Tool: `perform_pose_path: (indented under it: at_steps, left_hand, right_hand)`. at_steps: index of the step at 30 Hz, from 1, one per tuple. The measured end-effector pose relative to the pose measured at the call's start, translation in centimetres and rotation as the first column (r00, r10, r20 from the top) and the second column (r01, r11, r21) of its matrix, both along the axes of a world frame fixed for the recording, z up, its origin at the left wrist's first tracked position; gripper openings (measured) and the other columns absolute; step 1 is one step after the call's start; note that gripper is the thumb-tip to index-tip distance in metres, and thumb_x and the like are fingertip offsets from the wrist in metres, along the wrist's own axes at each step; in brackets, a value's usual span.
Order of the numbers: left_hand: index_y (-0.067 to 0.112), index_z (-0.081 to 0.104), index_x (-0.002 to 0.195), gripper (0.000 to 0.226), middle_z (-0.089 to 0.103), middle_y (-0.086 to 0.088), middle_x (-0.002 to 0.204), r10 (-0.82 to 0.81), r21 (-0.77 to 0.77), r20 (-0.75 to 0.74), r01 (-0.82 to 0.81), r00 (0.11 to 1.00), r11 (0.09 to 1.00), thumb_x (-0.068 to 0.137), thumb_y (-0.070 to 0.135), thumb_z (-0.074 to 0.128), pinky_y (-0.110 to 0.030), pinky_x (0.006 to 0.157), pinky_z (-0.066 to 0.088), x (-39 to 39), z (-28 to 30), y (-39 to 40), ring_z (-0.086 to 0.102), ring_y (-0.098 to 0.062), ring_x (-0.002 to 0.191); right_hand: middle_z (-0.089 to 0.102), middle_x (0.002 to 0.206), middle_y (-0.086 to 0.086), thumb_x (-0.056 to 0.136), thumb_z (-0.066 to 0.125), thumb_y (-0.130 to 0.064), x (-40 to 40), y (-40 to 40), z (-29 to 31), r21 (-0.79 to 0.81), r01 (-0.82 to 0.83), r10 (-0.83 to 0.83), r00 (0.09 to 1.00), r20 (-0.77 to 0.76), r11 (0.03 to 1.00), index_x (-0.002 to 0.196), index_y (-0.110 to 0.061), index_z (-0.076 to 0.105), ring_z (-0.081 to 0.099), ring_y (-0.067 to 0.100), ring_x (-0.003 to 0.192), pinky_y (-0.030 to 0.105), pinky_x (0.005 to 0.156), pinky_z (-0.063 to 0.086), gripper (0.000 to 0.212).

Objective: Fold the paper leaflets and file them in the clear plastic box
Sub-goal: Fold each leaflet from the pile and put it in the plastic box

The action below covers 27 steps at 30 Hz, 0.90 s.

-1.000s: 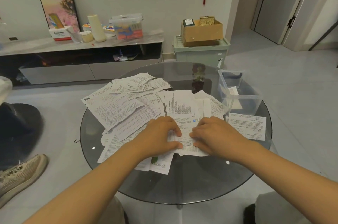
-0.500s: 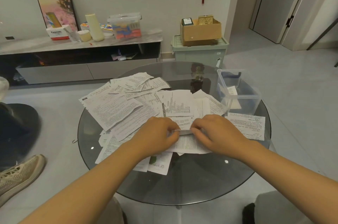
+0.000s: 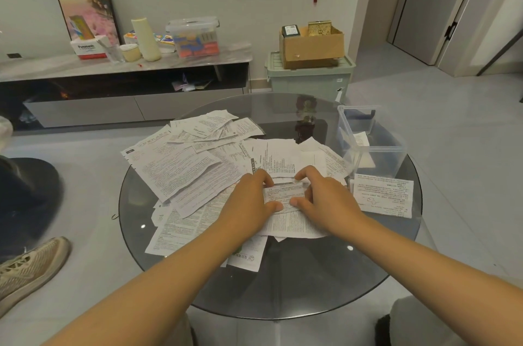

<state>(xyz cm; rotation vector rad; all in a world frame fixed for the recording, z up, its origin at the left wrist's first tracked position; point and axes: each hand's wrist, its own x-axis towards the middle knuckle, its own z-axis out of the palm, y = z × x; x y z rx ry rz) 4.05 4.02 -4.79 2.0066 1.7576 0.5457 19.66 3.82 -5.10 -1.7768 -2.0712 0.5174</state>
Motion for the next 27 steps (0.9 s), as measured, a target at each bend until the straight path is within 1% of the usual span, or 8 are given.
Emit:
perform_pose_path:
  at_steps: [5,8,10,12,15,19,23,27]
  left_hand:
    - [0.024,0.049,0.116,0.046,0.036,0.006,0.114,-0.056,0.133,-0.093,0.069,0.994,0.989,0.079,0.028,0.074,-0.02,0.085,0.032,-0.1,0.0,0.1,0.037,-0.01,0.108]
    - [0.022,0.058,0.109,0.029,0.046,0.008,0.112,-0.163,0.163,-0.162,0.189,0.973,0.968,0.082,0.022,0.07,-0.02,0.089,0.023,0.1,0.0,0.1,0.039,-0.011,0.111]
    - [0.019,0.065,0.099,0.015,0.05,0.01,0.104,-0.205,0.124,-0.135,0.222,0.969,0.967,0.084,0.02,0.067,-0.025,0.094,0.026,-0.1,-0.3,0.1,0.045,-0.011,0.108]
    - [0.018,0.068,0.093,0.01,0.05,0.012,0.095,-0.193,0.087,-0.041,0.195,0.98,0.977,0.083,0.019,0.069,-0.029,0.095,0.035,-0.4,-0.4,0.3,0.049,-0.011,0.099]
    - [0.02,0.068,0.091,0.011,0.05,0.012,0.095,-0.16,0.053,0.04,0.158,0.986,0.986,0.081,0.018,0.071,-0.021,0.087,0.037,-0.9,-0.4,0.3,0.049,-0.009,0.095]
    - [0.019,0.067,0.096,0.014,0.051,0.011,0.1,-0.172,0.034,0.0,0.172,0.985,0.985,0.083,0.016,0.07,-0.022,0.09,0.038,-1.1,-0.3,0.3,0.05,-0.01,0.1]
    - [0.019,0.063,0.106,0.022,0.054,0.006,0.11,-0.176,0.03,-0.064,0.178,0.982,0.984,0.084,0.017,0.068,-0.028,0.096,0.038,-0.7,0.0,0.3,0.049,-0.014,0.106]
    - [0.027,0.055,0.124,0.04,0.054,0.008,0.124,-0.16,0.003,-0.14,0.162,0.977,0.987,0.086,0.022,0.067,-0.034,0.105,0.027,-0.6,0.4,0.3,0.042,-0.015,0.117]
  right_hand:
    - [0.041,0.12,-0.003,0.084,0.064,-0.039,-0.2,-0.3,0.0,0.104,-0.023,0.014,0.996,0.087,0.994,0.128,-0.038,0.044,0.039,0.016,0.114,0.029,0.09,0.039,0.048]
    - [0.033,0.134,-0.007,0.088,0.059,-0.038,-0.2,-0.4,-0.1,0.174,-0.125,0.089,0.975,0.202,0.977,0.127,-0.038,0.051,0.031,0.016,0.12,0.028,0.095,0.03,0.04]
    - [0.03,0.139,-0.009,0.091,0.053,-0.041,-0.2,-0.4,-0.1,0.15,-0.152,0.106,0.955,0.276,0.977,0.131,-0.041,0.05,0.027,0.019,0.124,0.031,0.097,0.023,0.04]
    - [0.029,0.141,-0.007,0.093,0.046,-0.046,0.1,-0.4,-0.1,0.107,-0.131,0.094,0.95,0.297,0.986,0.132,-0.044,0.047,0.025,0.021,0.126,0.034,0.1,0.02,0.039]
    - [0.027,0.14,-0.008,0.095,0.037,-0.051,0.5,-0.3,-0.4,0.041,-0.105,0.085,0.936,0.34,0.994,0.136,-0.049,0.038,0.023,0.019,0.124,0.033,0.101,0.018,0.041]
    - [0.028,0.138,-0.008,0.098,0.035,-0.046,0.4,-0.3,-0.2,0.025,-0.118,0.1,0.922,0.374,0.993,0.139,-0.048,0.033,0.024,0.019,0.122,0.033,0.099,0.019,0.042]
    - [0.028,0.138,-0.007,0.098,0.041,-0.035,-0.2,-0.3,0.0,0.039,-0.153,0.127,0.919,0.372,0.988,0.138,-0.036,0.04,0.024,0.02,0.123,0.033,0.096,0.02,0.04]
    - [0.03,0.137,-0.007,0.093,0.054,-0.03,-0.5,0.1,0.4,0.022,-0.14,0.127,0.944,0.304,0.99,0.135,-0.024,0.043,0.025,0.018,0.124,0.03,0.098,0.02,0.044]
